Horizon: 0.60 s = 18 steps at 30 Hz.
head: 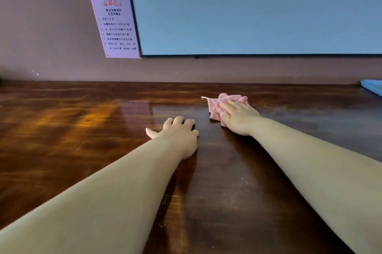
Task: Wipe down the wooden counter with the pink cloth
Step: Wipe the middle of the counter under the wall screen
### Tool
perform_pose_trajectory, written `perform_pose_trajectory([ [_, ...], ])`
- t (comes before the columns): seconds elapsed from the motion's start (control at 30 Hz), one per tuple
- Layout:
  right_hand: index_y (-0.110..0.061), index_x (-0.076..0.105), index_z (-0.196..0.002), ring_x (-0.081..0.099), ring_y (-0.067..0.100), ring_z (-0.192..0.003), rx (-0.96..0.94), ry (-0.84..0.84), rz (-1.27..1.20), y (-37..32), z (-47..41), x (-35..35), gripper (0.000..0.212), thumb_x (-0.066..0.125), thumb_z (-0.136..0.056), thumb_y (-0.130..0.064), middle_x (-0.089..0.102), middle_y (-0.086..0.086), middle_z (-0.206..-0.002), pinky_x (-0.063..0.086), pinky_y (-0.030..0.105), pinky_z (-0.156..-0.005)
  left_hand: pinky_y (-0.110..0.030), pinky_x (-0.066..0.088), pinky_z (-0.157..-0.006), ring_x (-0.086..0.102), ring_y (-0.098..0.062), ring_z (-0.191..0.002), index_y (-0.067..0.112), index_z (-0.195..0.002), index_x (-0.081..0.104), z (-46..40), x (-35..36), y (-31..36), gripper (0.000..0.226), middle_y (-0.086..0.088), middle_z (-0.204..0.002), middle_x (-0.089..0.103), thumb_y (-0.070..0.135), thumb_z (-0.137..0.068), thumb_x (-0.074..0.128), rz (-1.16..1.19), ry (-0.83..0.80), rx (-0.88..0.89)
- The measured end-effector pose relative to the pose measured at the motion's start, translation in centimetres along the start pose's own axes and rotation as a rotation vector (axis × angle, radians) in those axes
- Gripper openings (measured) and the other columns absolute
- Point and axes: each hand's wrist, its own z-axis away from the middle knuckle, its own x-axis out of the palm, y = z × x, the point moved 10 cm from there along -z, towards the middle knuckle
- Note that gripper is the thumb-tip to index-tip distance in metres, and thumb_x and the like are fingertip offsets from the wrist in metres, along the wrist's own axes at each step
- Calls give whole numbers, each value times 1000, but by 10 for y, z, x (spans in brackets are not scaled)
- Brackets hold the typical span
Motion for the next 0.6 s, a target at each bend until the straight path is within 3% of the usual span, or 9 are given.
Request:
perform_pose_trajectory([
  [0.13, -30, 12, -162, -3, 16, -156, -51, -17, -4, 0, -1, 6, 55, 10, -108, -40, 8, -3, -170, -4, 40, -125, -64, 11, -111, -8, -37, -146, 27, -154, -1, -8, 12, 15, 99, -4, -161, -4, 84, -78, 29, -2, -208, -162],
  [0.23, -33, 14, -161, -4, 16, -156, -101, 16, -40, 12, 2, 10, 56, 13, -106, -40, 11, -4, -169, -3, 43, -126, -63, 4, -113, -15, -37, -146, 34, -152, -8, -20, 18, 12, 114, -1, -161, -15, 94, -63, 28, -5, -305, -158],
  [0.33, -30, 15, -161, -3, 25, -156, -43, -10, -37, 29, -23, -1, 54, 16, -107, -35, 11, 1, -169, -3, 43, -125, -62, 1, -114, -14, -37, -146, 35, -151, -12, -25, 17, 5, 125, -1, -160, -19, 100, -52, 28, -86, -392, -148],
  [0.5, -29, 32, -155, 19, 37, -142, 116, -21, -4, 52, -73, -17, 51, 15, -107, -37, 35, 2, -158, 18, 48, -120, -59, -6, -116, -18, -33, -146, 32, -151, -15, -36, 15, 10, 128, -2, -160, -19, 102, -52, 28, -102, -333, -71],
  [0.6, -31, 24, -158, 13, 40, -145, 110, -14, 33, 53, -75, -14, 53, 13, -108, -39, 23, -1, -164, 13, 46, -121, -58, -9, -115, -23, -28, -145, 33, -151, -16, -39, 17, 10, 127, 0, -160, -21, 102, -52, 26, -55, -263, -22],
])
